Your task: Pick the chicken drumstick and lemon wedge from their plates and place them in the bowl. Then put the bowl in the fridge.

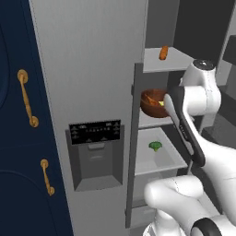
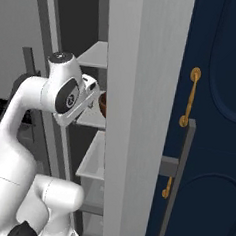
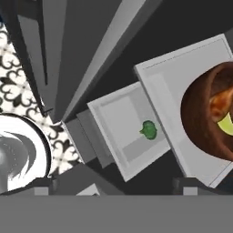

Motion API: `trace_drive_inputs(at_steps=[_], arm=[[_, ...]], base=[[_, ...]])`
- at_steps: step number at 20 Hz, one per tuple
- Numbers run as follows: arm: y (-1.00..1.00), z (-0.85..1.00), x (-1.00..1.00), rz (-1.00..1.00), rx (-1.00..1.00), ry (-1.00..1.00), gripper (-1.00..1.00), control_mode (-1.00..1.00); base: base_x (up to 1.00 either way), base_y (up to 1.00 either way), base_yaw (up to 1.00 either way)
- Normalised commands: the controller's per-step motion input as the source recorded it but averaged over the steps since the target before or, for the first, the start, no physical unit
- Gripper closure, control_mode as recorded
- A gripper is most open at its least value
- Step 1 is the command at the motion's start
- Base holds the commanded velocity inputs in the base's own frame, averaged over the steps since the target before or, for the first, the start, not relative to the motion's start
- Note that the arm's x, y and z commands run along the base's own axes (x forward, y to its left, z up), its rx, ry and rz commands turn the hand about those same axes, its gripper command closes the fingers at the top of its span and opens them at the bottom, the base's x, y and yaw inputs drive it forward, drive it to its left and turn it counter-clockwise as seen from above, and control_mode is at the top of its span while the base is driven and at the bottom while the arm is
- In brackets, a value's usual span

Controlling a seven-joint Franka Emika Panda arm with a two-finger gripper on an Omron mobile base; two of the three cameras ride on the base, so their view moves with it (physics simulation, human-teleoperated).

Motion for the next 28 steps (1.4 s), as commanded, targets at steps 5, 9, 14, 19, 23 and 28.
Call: trace_drive_inputs(at_steps=[5,9,14,19,23,28], arm=[[0.23,0.36,-1.0,-0.16,0.1,0.07,-1.0,-1.0],[0.34,0.45,-0.93,-0.13,0.04,0.08,-1.0,-1.0],[0.1,0.53,-0.52,-0.05,0.0,0.07,-1.0,-1.0],[-0.29,0.23,-0.61,-0.09,0.0,0.02,-1.0,-1.0],[-0.04,-0.01,-0.57,-0.04,0.0,0.0,-1.0,-1.0],[0.0,-0.19,-0.04,0.0,0.0,0.0,-1.0,-1.0]], base=[[0.0,0.0,0.0],[0.0,0.0,0.0],[0.0,0.0,0.0],[0.0,0.0,0.0],[0.0,0.0,0.0],[0.0,0.0,0.0]])
